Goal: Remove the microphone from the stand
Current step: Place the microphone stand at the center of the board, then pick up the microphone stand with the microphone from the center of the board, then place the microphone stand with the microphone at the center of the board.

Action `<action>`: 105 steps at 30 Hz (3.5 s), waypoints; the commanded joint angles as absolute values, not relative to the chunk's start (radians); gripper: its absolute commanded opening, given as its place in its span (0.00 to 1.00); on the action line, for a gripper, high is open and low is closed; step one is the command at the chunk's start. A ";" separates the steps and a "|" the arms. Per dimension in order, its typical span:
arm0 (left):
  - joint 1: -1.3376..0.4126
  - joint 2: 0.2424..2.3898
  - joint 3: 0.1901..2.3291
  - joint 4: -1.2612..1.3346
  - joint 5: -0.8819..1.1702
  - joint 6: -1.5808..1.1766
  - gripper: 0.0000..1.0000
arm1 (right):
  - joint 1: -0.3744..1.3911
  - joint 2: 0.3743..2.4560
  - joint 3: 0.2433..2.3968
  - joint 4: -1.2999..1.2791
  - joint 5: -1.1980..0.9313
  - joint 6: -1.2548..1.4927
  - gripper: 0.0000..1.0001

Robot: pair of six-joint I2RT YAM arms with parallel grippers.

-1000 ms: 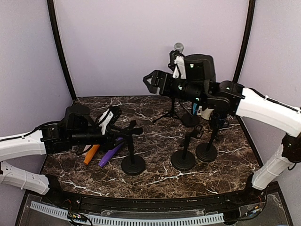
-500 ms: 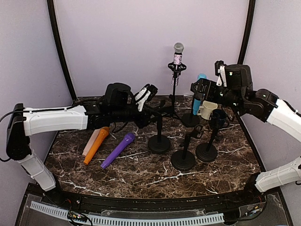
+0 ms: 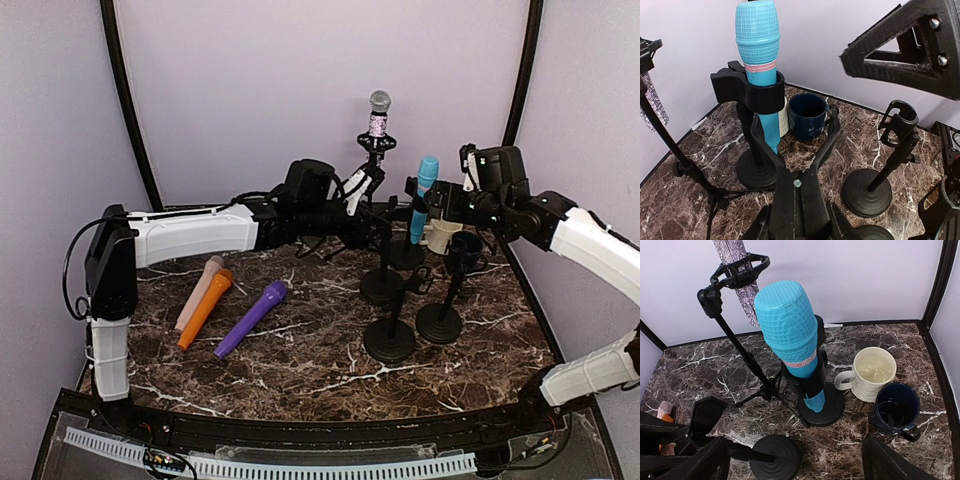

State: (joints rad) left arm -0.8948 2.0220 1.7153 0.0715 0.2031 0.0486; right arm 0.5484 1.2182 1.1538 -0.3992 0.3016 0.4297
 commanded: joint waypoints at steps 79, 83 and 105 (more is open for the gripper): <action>-0.810 1.117 0.898 -0.077 -0.033 -0.322 0.81 | 0.409 1.528 1.298 0.041 0.142 0.108 0.10; -0.809 1.092 0.883 -0.099 -0.031 -0.322 0.81 | 0.408 1.493 1.360 0.004 0.128 0.107 0.04; -0.717 0.974 0.845 -0.169 0.126 -0.362 0.84 | 0.543 1.259 1.712 -0.290 0.022 0.135 0.00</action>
